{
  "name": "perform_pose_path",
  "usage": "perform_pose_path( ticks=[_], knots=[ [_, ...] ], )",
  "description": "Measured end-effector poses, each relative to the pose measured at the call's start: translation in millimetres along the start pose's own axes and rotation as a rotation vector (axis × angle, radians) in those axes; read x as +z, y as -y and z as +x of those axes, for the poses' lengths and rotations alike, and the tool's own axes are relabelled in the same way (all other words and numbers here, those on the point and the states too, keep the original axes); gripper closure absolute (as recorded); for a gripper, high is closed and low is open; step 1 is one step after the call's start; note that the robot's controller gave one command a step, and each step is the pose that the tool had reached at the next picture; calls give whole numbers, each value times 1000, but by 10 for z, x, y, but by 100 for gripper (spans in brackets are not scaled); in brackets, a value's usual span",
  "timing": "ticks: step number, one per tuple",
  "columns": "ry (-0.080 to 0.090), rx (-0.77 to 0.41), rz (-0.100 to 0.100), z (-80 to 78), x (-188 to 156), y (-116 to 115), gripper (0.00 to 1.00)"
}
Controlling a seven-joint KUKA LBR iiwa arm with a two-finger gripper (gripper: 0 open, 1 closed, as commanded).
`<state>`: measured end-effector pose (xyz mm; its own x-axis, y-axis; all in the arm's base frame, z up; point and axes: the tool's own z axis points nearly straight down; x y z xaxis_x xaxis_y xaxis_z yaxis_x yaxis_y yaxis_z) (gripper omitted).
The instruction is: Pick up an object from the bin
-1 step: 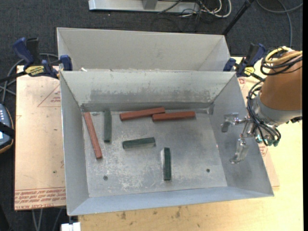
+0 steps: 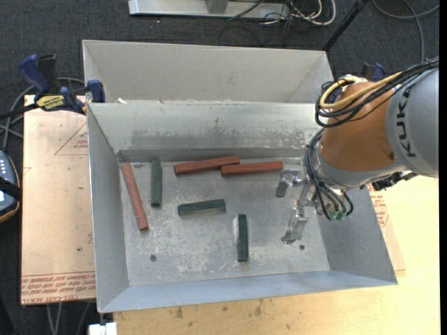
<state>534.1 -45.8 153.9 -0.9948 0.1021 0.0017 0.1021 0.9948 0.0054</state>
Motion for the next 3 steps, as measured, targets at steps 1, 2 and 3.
perform_pose_path(
  ticks=[1,2,3],
  knots=[
    [-3,-351,2,-52,772,-723,0],
    [-2,-926,3,283,848,-748,0],
    [-1,-927,4,277,843,-747,100]
  ],
)
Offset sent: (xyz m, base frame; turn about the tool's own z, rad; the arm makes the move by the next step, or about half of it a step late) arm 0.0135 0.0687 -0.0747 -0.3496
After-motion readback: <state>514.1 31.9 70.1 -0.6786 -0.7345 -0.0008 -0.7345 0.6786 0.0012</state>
